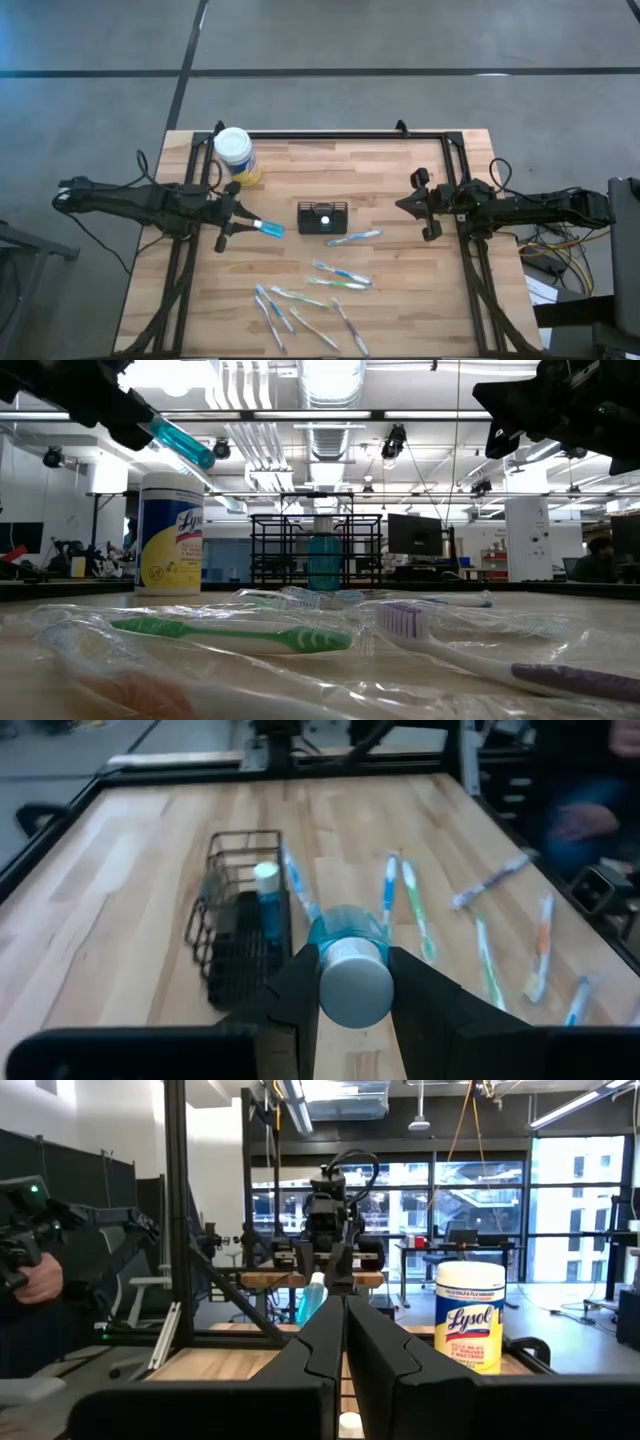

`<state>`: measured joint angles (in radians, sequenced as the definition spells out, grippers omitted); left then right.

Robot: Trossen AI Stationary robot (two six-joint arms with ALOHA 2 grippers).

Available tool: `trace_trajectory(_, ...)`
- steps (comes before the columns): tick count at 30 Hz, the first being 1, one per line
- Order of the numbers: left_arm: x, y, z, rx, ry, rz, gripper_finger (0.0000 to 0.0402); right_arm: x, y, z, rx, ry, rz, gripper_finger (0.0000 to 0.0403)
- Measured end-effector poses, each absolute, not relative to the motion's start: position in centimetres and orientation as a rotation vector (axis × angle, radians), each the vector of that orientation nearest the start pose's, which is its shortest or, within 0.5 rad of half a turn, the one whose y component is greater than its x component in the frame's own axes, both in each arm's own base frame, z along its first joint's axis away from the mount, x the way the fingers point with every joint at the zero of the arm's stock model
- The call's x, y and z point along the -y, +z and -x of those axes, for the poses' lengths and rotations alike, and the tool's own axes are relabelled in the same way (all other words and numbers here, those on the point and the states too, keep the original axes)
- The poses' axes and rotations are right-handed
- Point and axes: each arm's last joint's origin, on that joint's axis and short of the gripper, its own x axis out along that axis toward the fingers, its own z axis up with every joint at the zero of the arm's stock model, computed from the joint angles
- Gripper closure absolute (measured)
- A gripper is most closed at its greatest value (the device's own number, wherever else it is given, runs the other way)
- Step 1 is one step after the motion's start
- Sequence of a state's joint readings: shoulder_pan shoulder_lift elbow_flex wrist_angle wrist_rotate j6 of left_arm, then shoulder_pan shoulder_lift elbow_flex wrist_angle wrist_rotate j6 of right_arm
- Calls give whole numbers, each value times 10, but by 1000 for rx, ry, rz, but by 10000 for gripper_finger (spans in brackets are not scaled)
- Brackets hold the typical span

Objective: Pick & Place toothbrushing station
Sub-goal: Put the mouthwash into the mesh organizer

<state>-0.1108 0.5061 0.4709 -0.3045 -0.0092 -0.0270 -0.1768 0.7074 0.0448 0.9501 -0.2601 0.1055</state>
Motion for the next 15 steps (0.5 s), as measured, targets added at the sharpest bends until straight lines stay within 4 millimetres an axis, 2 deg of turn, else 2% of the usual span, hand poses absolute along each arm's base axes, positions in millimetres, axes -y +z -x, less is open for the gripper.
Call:
trace_trajectory(6,13,249,-117,-289,-120,-32,304,18,199,-140,274,96,-42,390)
trace_trajectory(15,12,241,-105,-70,-117,-35,304,18,199,-140,275,96,-42,390)
